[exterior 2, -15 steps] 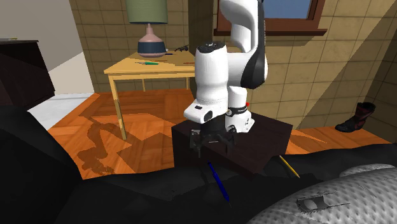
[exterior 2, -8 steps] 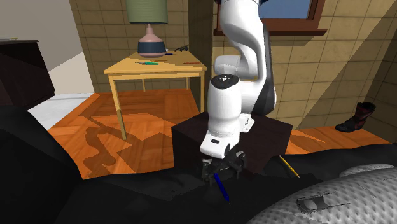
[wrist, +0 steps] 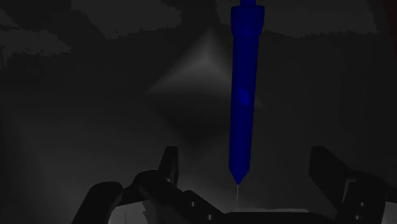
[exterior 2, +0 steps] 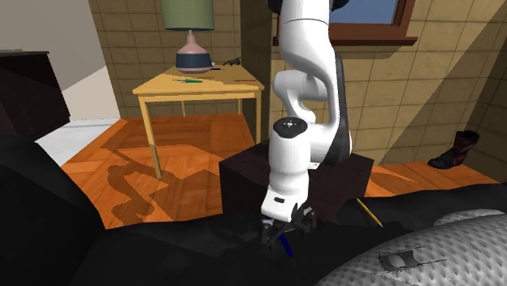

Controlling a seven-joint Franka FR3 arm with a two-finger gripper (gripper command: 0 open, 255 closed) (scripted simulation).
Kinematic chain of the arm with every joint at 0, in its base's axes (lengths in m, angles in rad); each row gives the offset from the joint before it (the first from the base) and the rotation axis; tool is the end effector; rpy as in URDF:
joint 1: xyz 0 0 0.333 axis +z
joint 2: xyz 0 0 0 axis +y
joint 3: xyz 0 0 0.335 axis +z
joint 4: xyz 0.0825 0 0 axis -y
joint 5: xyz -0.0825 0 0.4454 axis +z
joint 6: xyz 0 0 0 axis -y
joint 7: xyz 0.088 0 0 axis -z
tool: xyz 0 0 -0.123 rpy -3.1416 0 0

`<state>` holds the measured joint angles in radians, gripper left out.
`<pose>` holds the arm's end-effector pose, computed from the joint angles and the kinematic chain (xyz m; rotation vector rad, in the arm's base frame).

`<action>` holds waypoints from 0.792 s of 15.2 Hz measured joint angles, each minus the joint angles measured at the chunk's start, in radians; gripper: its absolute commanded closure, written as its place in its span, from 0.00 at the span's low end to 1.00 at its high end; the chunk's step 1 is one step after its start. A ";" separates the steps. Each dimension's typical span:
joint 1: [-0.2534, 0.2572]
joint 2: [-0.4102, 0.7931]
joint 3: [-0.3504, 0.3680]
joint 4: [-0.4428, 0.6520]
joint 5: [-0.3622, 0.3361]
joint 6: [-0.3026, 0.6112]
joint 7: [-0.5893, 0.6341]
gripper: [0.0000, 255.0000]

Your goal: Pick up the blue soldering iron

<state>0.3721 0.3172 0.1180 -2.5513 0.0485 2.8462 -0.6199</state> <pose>0.4113 0.2236 0.0950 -2.6675 -1.5593 0.0272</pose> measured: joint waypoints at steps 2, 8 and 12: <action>0.001 0.017 -0.002 0.002 -0.002 0.016 0.000 1.00; 0.001 0.024 -0.003 0.002 -0.003 0.022 -0.001 1.00; 0.001 0.023 -0.003 0.002 -0.002 0.021 0.000 1.00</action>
<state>0.3731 0.3403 0.1153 -2.5491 0.0460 2.8675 -0.6201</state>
